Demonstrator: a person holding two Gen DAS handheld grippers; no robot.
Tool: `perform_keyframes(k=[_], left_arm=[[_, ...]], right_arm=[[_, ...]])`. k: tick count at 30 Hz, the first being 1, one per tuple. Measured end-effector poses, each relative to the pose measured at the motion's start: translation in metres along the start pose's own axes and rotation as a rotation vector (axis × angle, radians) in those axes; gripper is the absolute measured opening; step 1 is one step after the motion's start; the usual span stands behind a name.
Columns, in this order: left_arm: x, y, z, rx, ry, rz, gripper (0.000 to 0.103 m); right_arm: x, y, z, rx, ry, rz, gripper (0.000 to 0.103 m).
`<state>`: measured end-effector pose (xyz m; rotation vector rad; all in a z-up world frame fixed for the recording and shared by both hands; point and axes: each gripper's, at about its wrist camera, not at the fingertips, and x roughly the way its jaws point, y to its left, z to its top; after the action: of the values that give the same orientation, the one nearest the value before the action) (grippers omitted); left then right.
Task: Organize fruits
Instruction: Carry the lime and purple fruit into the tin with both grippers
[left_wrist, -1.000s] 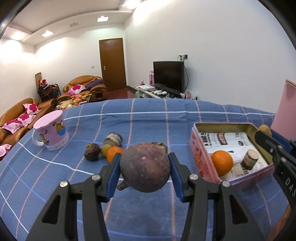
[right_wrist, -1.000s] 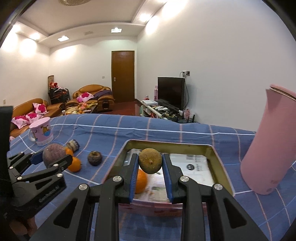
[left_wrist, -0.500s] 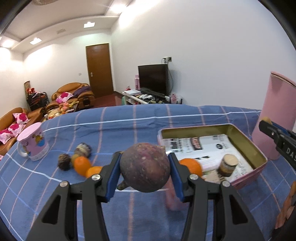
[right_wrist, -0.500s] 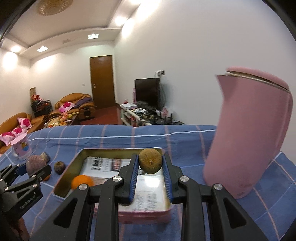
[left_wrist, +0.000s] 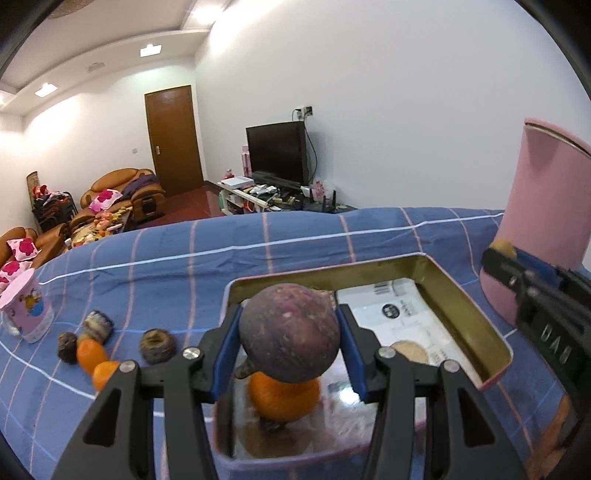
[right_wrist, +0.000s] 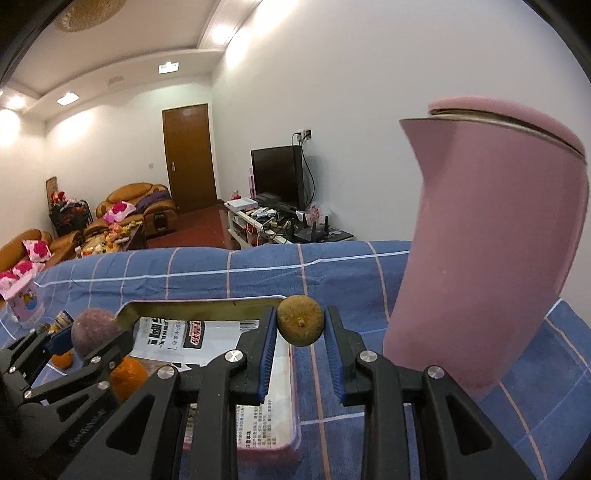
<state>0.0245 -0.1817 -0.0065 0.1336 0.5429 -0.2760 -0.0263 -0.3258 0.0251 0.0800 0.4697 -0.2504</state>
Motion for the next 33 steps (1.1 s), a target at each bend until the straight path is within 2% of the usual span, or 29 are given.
perform_keyframes(k=[6,13,19,29,31,33], left_arm=[[0.012,-0.001,0.007,-0.010,0.024,-0.008,0.052],[0.026,0.004,0.007,-0.038,0.094,-0.025,0.052],[0.028,0.001,0.008,-0.037,0.102,-0.027,0.052],[0.034,0.002,0.009,-0.049,0.123,-0.018,0.052],[0.035,0.004,0.009,-0.058,0.129,-0.015,0.053],[0.035,0.006,0.011,-0.067,0.125,-0.012,0.053]], right_arm=[[0.018,0.009,-0.001,-0.041,0.049,0.015,0.028],[0.035,0.019,-0.003,-0.087,0.110,0.059,0.028],[0.043,0.031,-0.005,-0.141,0.152,0.110,0.028],[0.045,0.033,-0.006,-0.147,0.171,0.166,0.028],[0.046,0.033,-0.007,-0.145,0.178,0.176,0.030],[0.047,0.031,-0.006,-0.133,0.179,0.170,0.041]])
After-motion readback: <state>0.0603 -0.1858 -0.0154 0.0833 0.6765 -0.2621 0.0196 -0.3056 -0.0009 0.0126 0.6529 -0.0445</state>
